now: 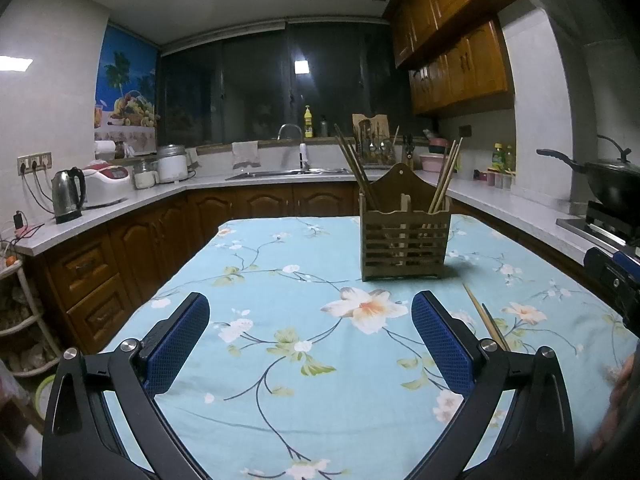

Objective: Organize utensils

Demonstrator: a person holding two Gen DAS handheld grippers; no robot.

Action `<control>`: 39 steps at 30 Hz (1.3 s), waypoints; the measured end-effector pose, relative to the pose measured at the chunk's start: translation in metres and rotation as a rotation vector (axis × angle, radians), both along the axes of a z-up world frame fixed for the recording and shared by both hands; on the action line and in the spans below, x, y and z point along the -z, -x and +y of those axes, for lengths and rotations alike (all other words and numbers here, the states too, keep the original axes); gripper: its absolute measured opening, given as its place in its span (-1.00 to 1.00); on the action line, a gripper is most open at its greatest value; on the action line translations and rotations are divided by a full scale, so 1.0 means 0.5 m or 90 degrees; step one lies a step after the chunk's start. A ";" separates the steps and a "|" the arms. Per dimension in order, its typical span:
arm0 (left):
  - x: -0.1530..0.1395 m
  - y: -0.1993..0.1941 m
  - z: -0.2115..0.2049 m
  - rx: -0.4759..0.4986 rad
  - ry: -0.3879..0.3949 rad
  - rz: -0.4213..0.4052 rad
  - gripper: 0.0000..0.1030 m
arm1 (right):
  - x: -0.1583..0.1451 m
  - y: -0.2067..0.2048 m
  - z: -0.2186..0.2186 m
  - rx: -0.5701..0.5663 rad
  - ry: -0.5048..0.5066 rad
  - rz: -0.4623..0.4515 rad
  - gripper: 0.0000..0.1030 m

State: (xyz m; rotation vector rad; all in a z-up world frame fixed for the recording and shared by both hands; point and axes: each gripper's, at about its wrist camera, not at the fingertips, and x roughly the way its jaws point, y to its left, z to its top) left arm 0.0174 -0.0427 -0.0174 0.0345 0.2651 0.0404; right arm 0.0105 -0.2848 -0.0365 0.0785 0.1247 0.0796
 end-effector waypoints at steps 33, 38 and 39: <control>0.007 -0.007 0.002 0.016 0.004 0.011 1.00 | -0.011 -0.009 0.013 0.001 0.001 0.008 1.00; 0.007 -0.010 0.002 0.019 0.003 0.016 1.00 | -0.011 -0.013 0.004 -0.001 0.000 0.017 1.00; 0.006 -0.011 0.002 0.020 0.002 0.016 1.00 | -0.009 -0.014 0.001 -0.003 0.000 0.019 1.00</control>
